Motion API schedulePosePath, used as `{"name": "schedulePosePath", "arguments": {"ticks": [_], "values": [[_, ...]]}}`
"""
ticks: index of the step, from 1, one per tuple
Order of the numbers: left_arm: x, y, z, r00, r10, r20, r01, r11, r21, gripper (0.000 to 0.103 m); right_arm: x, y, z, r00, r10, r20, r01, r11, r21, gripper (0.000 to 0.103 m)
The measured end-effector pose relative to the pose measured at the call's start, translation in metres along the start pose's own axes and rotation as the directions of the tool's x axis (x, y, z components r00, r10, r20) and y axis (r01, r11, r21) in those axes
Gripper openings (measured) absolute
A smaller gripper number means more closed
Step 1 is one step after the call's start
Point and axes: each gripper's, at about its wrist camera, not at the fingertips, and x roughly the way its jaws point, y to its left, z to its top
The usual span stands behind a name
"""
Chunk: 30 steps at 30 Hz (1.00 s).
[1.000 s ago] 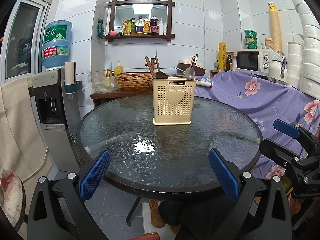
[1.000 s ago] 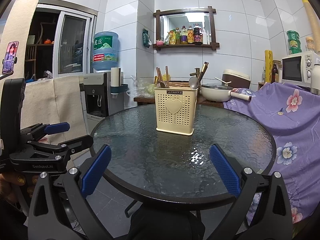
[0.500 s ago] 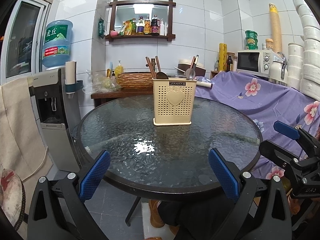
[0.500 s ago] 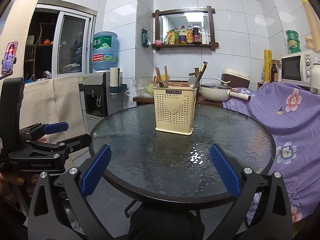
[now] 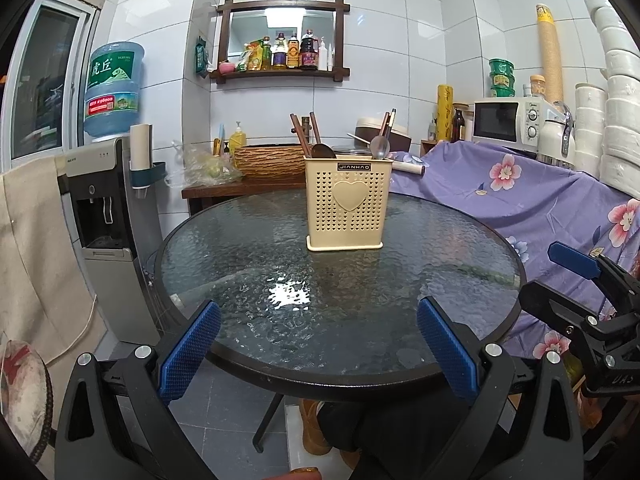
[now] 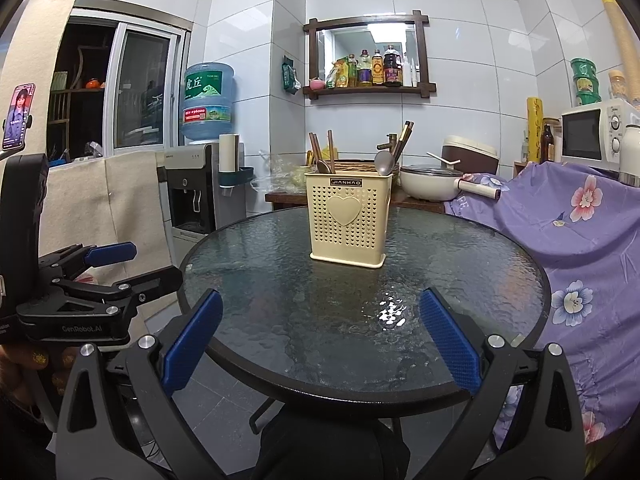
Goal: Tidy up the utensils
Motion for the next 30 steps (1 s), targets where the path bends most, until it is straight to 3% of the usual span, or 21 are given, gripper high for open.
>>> {"name": "schedulePosePath", "arguments": {"ticks": [30], "values": [[-0.0002, -0.0010, -0.0018, 1.000, 0.001, -0.002, -0.001, 1.000, -0.001, 0.097, -0.0001, 0.0021, -0.0003, 1.000, 0.000, -0.004, 0.000, 1.000, -0.003, 0.097]]}}
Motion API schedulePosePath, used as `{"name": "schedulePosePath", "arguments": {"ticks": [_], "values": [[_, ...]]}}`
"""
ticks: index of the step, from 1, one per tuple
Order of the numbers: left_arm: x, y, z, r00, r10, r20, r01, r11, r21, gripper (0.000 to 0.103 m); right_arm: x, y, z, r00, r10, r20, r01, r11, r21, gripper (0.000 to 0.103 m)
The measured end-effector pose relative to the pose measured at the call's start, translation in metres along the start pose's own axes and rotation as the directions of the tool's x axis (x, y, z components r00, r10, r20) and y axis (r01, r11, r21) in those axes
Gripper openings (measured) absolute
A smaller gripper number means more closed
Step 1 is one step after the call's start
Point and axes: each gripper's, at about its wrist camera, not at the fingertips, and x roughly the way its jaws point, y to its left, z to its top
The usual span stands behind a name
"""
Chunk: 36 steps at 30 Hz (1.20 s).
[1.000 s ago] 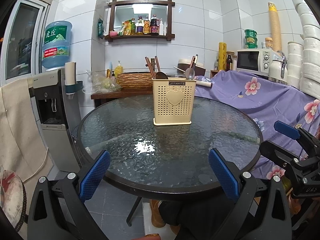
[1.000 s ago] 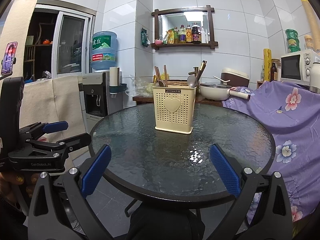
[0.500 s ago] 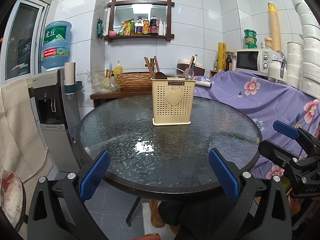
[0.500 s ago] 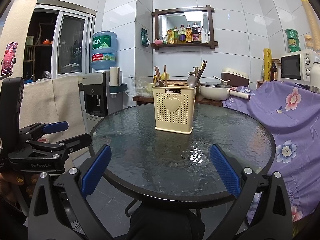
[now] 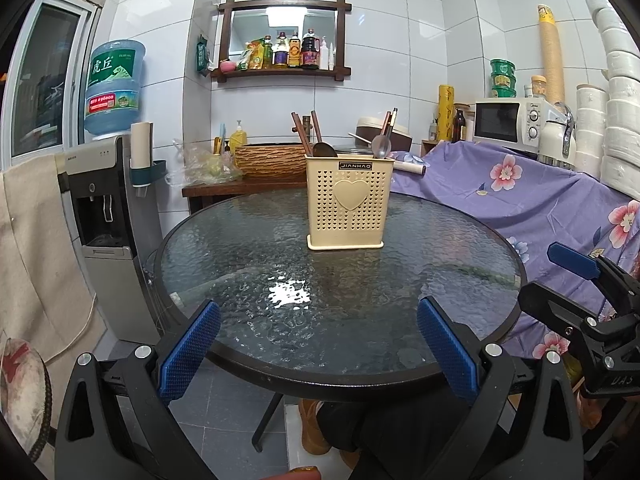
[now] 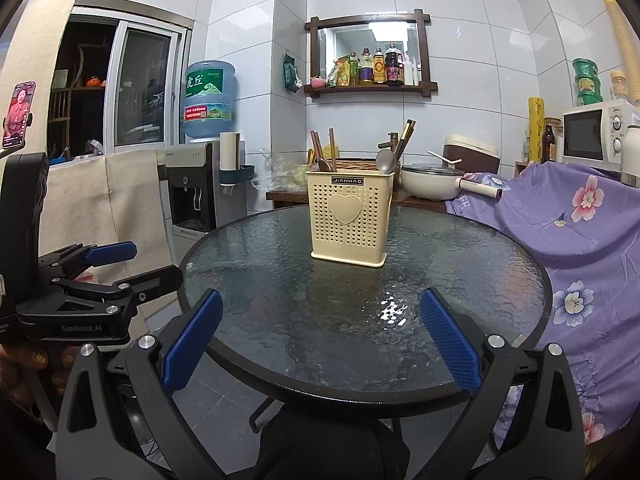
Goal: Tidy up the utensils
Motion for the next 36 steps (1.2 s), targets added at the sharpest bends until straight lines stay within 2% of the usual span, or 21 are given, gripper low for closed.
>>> {"name": "schedulePosePath", "arguments": {"ticks": [10, 36], "values": [[0.0014, 0.0029, -0.0009, 1.000, -0.019, 0.005, 0.020, 1.000, -0.019, 0.097, 0.0017, 0.0008, -0.0001, 1.000, -0.002, 0.000, 0.002, 1.000, 0.000, 0.097], [0.0017, 0.0015, -0.0006, 1.000, -0.003, -0.005, 0.003, 1.000, -0.010, 0.097, 0.0022, 0.0020, -0.0018, 1.000, -0.003, -0.003, 0.003, 1.000, 0.002, 0.097]]}}
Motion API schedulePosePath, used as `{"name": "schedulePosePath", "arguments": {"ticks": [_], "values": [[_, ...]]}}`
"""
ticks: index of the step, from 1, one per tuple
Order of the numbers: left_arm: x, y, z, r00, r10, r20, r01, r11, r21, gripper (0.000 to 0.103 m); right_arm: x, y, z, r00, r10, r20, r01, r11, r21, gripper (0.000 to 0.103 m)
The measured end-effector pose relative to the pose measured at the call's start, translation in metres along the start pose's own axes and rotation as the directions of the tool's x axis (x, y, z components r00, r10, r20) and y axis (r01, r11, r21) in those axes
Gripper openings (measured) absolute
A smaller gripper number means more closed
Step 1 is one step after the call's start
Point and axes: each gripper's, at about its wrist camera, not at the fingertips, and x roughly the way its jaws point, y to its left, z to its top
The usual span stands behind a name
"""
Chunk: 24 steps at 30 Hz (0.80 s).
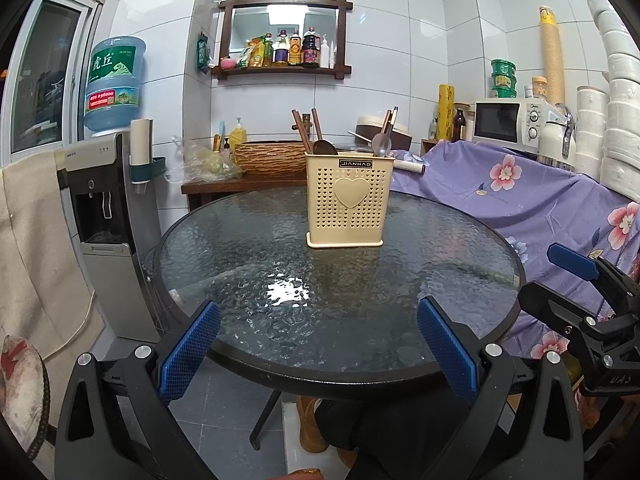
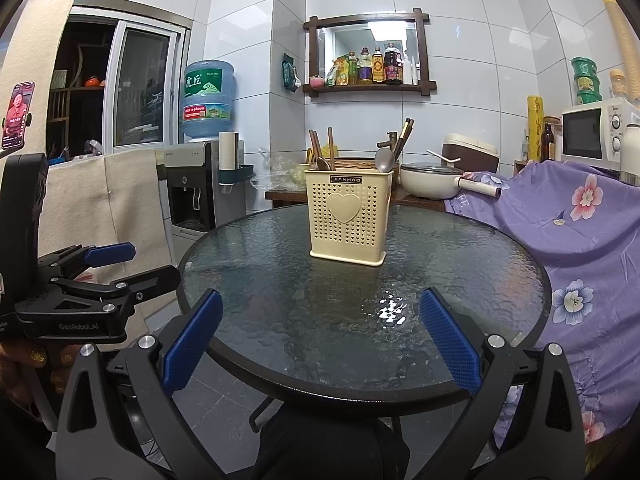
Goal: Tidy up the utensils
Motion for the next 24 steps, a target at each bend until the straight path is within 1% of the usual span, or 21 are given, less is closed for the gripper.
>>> {"name": "schedulePosePath", "arguments": {"ticks": [24], "values": [[0.0005, -0.0005, -0.0001, 1.000, -0.002, -0.004, 0.002, 1.000, 0.000, 0.097, 0.0003, -0.0016, 0.0007, 1.000, 0.001, -0.003, -0.001, 1.000, 0.002, 0.097]]}}
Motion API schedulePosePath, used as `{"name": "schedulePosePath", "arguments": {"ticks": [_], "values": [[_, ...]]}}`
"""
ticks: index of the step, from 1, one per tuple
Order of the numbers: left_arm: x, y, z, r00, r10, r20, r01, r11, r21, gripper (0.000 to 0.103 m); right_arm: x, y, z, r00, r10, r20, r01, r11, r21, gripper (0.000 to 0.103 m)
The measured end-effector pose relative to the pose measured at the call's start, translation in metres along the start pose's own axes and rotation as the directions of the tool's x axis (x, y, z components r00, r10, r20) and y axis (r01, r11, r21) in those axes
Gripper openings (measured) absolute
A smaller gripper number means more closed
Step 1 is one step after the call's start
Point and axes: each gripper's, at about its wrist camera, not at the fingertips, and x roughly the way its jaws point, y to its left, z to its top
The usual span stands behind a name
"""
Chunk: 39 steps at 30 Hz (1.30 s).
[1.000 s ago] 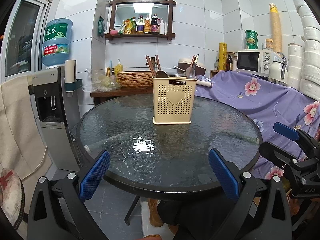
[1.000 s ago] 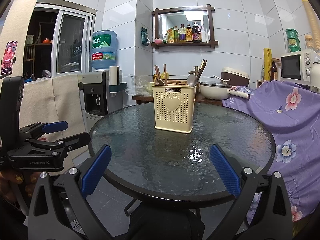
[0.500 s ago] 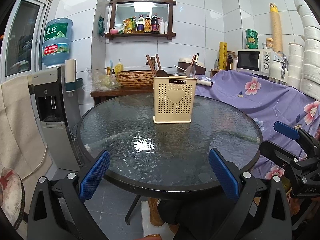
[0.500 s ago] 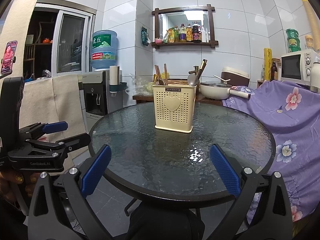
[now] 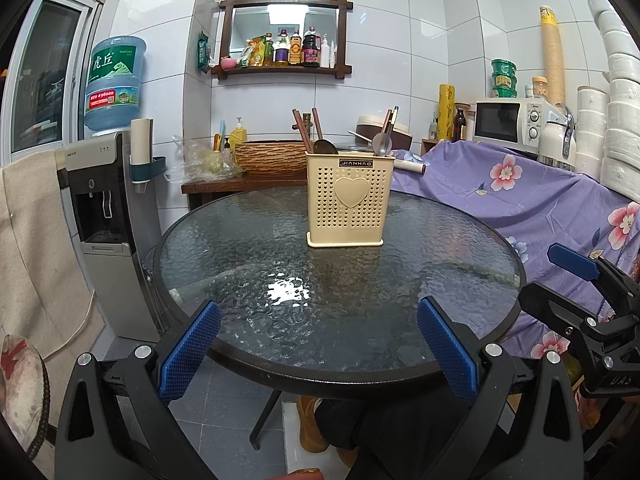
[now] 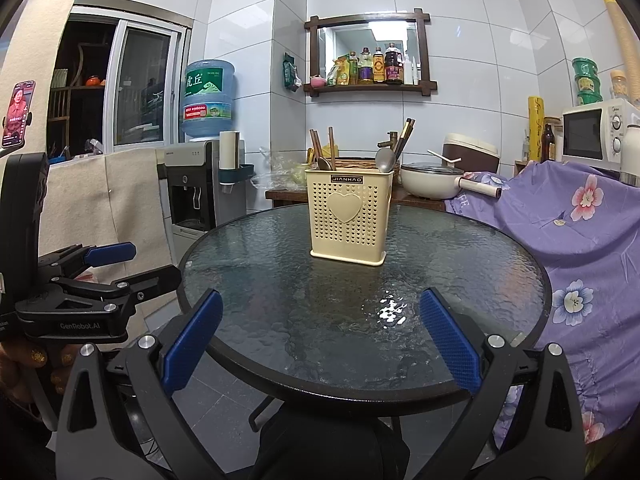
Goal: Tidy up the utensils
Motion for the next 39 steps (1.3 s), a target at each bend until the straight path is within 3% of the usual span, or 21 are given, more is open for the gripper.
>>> {"name": "schedulePosePath", "arguments": {"ticks": [10, 39], "values": [[-0.0011, 0.0013, -0.0015, 1.000, -0.022, 0.006, 0.022, 1.000, -0.016, 0.097, 0.0002, -0.0002, 0.0004, 1.000, -0.002, -0.001, 0.002, 1.000, 0.000, 0.097], [-0.0009, 0.0034, -0.0004, 1.000, 0.002, 0.003, -0.002, 1.000, -0.005, 0.097, -0.0011, -0.0015, 0.0009, 1.000, -0.002, -0.002, 0.002, 1.000, -0.001, 0.097]]}}
